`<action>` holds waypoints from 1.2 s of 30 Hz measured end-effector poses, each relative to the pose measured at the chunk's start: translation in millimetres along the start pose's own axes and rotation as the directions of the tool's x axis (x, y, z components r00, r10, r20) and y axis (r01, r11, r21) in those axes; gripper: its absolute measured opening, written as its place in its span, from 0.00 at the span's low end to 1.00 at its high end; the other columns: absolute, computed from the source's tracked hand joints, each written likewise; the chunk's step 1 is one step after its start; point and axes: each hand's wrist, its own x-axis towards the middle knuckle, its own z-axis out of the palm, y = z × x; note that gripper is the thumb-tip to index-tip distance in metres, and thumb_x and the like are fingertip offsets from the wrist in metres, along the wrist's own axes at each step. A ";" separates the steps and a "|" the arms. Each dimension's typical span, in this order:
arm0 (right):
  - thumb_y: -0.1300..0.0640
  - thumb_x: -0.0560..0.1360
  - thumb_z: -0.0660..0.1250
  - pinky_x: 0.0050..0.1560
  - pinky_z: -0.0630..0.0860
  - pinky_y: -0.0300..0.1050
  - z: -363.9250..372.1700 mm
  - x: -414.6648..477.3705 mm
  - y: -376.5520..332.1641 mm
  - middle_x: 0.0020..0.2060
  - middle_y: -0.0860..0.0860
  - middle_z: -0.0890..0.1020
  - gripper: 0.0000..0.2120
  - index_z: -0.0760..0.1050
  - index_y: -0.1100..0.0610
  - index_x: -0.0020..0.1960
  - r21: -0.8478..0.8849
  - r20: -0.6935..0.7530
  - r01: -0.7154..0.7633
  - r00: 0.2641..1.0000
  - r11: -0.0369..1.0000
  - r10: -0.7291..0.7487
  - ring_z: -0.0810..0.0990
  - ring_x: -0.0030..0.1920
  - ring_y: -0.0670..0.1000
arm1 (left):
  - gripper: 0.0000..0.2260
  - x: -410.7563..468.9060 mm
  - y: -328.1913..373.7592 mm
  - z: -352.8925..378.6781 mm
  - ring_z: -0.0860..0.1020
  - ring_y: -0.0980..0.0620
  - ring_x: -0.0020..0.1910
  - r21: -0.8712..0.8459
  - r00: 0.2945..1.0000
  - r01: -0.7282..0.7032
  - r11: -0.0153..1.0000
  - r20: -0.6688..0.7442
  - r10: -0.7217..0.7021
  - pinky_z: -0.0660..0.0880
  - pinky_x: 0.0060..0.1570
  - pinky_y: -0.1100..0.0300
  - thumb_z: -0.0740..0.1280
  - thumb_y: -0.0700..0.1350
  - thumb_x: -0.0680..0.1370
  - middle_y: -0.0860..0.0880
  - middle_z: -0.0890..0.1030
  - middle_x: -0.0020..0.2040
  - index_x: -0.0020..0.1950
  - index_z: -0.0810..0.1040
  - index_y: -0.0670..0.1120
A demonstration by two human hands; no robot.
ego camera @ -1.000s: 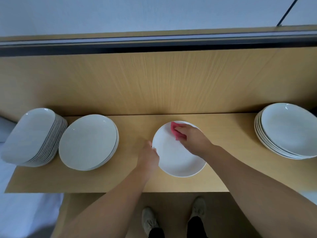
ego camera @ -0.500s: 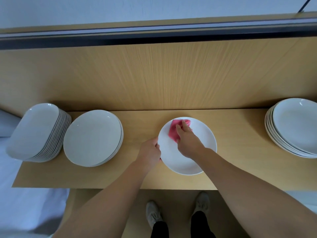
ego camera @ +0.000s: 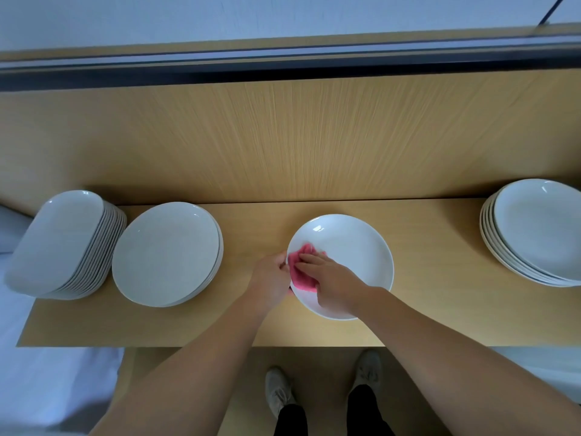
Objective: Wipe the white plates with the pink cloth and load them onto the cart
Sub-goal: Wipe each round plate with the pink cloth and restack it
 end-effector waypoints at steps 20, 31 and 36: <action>0.67 0.71 0.56 0.72 0.59 0.48 -40.8 -67.0 33.3 0.68 0.47 0.70 0.20 0.77 0.54 0.58 -0.234 0.398 0.077 0.917 0.969 0.024 0.63 0.70 0.50 | 0.34 -3.2 20.0 12.8 0.68 0.49 0.66 0.800 0.971 -0.171 0.575 0.039 0.236 0.72 0.52 0.59 0.60 0.35 0.74 0.52 0.64 0.73 0.77 0.57 0.55; 0.57 0.79 0.56 0.58 0.72 0.52 -50.7 -67.3 45.8 0.60 0.46 0.73 0.09 0.74 0.49 0.49 -0.441 0.382 0.180 0.924 0.879 0.002 0.72 0.60 0.54 | 0.25 4.0 9.6 22.9 0.49 0.50 0.78 0.885 0.889 -0.447 0.134 0.422 0.179 0.41 0.76 0.54 0.54 0.37 0.80 0.50 0.51 0.79 0.78 0.55 0.45; 0.58 0.79 0.57 0.72 0.61 0.51 -63.3 -59.0 54.3 0.74 0.49 0.63 0.21 0.65 0.48 0.71 -0.669 0.276 0.131 0.958 0.731 0.081 0.61 0.74 0.56 | 0.25 4.9 11.8 21.9 0.48 0.50 0.78 0.879 0.883 -0.460 0.128 0.436 0.175 0.41 0.76 0.53 0.52 0.36 0.79 0.49 0.51 0.79 0.77 0.56 0.44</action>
